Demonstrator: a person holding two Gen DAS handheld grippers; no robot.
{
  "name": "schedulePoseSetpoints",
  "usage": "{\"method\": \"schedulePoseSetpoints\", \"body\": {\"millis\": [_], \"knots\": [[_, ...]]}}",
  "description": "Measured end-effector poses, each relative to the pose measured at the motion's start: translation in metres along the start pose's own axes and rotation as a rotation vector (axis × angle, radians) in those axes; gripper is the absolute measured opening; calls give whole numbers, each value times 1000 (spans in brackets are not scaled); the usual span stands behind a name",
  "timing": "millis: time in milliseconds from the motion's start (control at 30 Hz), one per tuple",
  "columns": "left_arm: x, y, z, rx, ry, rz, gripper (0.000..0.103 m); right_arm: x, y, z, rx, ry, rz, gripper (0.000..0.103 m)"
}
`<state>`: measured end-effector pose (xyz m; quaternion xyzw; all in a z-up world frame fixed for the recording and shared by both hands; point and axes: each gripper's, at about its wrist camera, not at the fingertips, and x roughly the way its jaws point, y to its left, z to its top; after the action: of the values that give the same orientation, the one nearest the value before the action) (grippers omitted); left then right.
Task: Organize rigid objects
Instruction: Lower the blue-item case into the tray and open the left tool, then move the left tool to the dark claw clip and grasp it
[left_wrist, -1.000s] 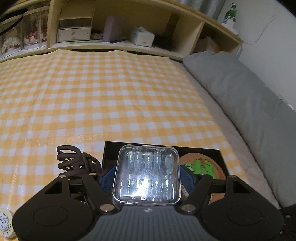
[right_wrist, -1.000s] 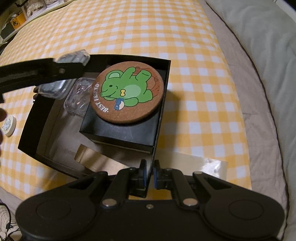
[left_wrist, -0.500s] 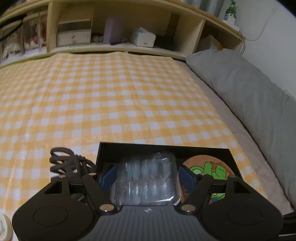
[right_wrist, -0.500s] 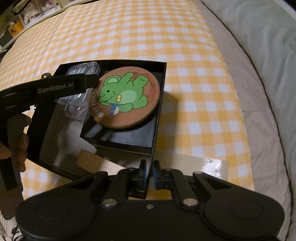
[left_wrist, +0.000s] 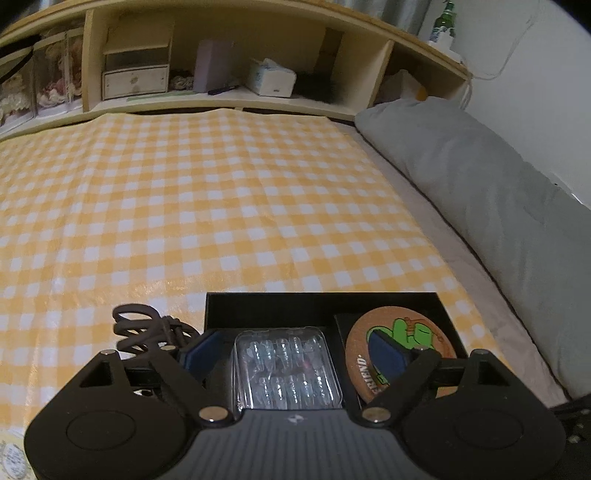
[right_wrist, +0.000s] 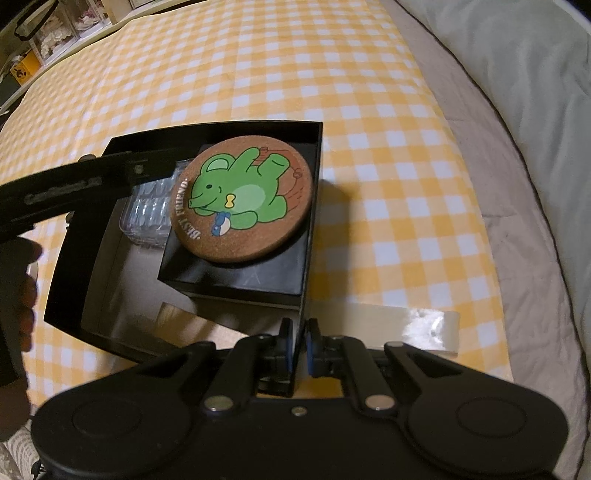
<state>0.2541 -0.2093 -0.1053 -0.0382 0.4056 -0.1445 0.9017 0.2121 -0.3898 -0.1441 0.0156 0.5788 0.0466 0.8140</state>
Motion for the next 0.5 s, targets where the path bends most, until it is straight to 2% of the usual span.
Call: {"method": "schedulePoseSetpoints", "body": {"millis": [333,500], "knots": [[-43,7,-4,70,-21,-67,98,1,-3,1,8,-8,-8,6],[-61,21,-12,97,-28,-72,103,0,0,1,-7,-11,-18,6]]}}
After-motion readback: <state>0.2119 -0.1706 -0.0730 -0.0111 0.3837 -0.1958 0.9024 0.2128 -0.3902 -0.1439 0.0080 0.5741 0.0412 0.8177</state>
